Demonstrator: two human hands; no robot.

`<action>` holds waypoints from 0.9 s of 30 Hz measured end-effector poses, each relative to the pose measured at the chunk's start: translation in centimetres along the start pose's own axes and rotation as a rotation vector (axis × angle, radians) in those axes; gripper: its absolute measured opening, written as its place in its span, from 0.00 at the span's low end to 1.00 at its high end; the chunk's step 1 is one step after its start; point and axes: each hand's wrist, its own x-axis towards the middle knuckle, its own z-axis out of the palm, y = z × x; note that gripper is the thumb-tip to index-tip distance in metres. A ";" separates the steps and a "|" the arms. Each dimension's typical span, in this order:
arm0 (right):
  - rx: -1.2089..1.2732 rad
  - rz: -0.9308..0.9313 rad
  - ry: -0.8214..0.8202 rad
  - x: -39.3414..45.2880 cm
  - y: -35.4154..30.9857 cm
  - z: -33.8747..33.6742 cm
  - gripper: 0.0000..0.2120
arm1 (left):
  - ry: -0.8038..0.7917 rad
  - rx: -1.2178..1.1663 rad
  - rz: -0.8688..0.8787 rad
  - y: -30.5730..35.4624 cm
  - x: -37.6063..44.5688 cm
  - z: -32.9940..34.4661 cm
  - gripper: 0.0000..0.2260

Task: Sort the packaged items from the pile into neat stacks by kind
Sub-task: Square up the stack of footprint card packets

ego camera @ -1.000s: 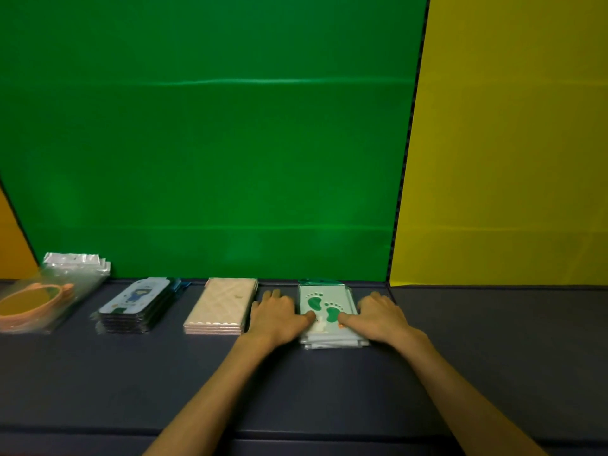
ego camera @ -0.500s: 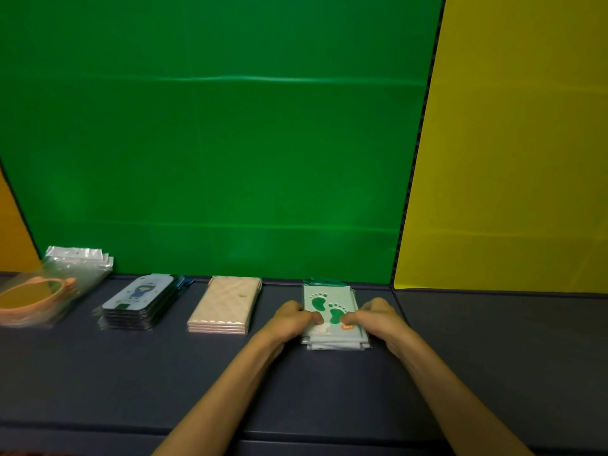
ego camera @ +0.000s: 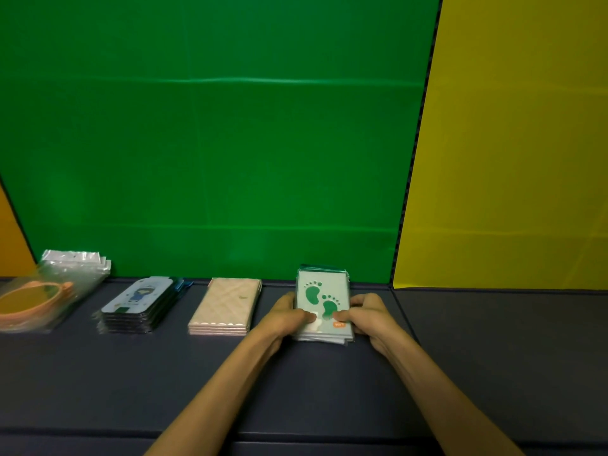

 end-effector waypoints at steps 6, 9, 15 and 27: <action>0.035 -0.187 0.058 0.1 -0.3 1.1 0.27 | 0.084 0.140 0.275 -1.3 -0.8 -1.2 0.30; -0.053 -0.335 0.115 -0.7 -0.8 1.5 0.30 | 0.148 0.230 0.425 -1.3 -1.2 -1.2 0.34; -0.013 -0.341 0.059 -0.6 0.7 1.9 0.24 | 0.119 0.234 0.518 -1.8 -1.0 -1.4 0.37; 0.119 -0.296 -0.039 -0.4 0.3 3.1 0.28 | 0.020 0.127 0.406 -1.2 -0.3 -0.8 0.35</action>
